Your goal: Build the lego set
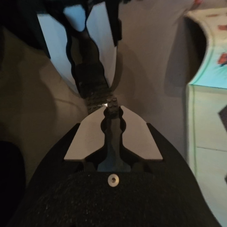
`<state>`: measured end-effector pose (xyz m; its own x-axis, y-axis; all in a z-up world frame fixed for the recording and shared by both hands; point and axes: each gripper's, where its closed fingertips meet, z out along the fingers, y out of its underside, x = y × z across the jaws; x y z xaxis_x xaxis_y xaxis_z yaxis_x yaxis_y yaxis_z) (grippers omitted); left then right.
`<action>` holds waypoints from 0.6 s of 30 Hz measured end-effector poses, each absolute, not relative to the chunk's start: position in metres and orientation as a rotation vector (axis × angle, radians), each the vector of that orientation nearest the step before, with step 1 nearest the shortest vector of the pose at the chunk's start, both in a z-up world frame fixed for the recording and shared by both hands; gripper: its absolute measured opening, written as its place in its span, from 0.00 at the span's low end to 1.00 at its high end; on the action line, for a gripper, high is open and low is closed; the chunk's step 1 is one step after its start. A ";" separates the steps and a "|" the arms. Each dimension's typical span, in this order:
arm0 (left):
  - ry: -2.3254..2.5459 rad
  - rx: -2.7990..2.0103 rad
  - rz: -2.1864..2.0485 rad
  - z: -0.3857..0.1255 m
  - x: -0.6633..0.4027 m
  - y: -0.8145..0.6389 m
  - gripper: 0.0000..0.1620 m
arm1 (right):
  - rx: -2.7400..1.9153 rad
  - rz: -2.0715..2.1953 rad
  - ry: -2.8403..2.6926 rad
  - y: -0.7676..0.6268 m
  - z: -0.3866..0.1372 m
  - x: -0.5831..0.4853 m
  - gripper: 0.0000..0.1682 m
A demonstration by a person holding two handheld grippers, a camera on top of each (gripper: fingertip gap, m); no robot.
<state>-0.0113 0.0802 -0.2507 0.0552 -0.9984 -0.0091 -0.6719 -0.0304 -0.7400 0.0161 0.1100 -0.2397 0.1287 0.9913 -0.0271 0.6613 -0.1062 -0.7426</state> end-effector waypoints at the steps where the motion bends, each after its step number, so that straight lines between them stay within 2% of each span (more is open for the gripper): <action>1: 1.677 -1.765 -0.729 -0.252 -0.012 0.080 0.29 | -1.806 0.767 -1.556 0.110 -0.231 0.016 0.10; 4: 1.682 -1.761 -0.723 -0.252 -0.014 0.080 0.29 | -1.803 0.754 -1.484 0.109 -0.218 0.034 0.09; 10: 1.699 -1.755 -0.702 -0.253 -0.013 0.081 0.31 | -1.920 0.636 -1.511 0.102 -0.249 0.058 0.10; 18: 1.669 -1.819 -0.670 -0.256 -0.014 0.086 0.35 | -1.911 0.617 -1.543 0.103 -0.252 0.054 0.10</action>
